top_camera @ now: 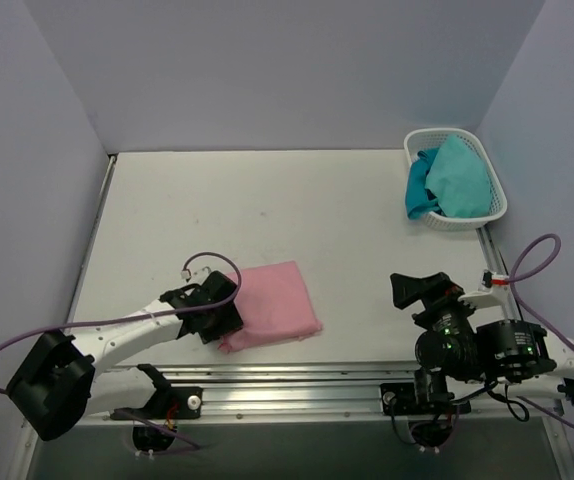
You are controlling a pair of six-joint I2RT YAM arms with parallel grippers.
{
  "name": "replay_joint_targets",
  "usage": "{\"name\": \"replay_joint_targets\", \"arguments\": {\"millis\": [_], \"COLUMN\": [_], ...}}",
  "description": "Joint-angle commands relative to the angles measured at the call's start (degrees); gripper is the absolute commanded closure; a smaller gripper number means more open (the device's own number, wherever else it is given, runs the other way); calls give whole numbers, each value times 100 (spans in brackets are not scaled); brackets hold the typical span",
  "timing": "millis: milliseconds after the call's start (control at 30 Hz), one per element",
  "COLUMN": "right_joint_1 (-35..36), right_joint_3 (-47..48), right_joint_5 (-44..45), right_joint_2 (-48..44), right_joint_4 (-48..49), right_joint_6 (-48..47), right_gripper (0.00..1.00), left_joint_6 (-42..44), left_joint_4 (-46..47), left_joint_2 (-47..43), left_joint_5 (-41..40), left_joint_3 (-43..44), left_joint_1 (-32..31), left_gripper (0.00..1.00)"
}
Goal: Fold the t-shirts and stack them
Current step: Put the neatly folded tshirt into the corner of the board with the left arm
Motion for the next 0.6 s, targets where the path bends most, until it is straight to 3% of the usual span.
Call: {"name": "replay_joint_targets", "arguments": {"millis": [0, 33, 67, 100, 233, 333, 467, 567], "right_joint_1": [-6, 3, 3, 3, 3, 3, -5, 3], "right_joint_3": [-131, -148, -140, -131, -8, 36, 115, 221], "right_joint_5": [277, 242, 233, 233, 312, 382, 567, 664], "right_joint_2": [-229, -220, -142, -80, 289, 412, 518, 623], "right_joint_4": [-115, -36, -43, -96, -351, -307, -211, -254], "right_joint_6": [-184, -263, -247, -186, 87, 149, 123, 157], "right_gripper": [1, 1, 1, 1, 1, 1, 1, 1], "left_joint_6": [-470, -540, -567, -593, -410, 124, 1153, 2093], "left_joint_4": [1476, 1599, 1766, 1785, 917, -181, -272, 271], "left_joint_2": [796, 867, 929, 990, 930, 781, 797, 903], "left_joint_5": [104, 95, 68, 25, -825, -1415, -1506, -921], "left_joint_3": [-586, -621, -604, -560, 316, 1590, 3311, 3842], "left_joint_1": [-268, -304, -339, -383, -752, -762, -332, 368], "left_gripper": [43, 60, 90, 97, 98, 98, 98, 98]}}
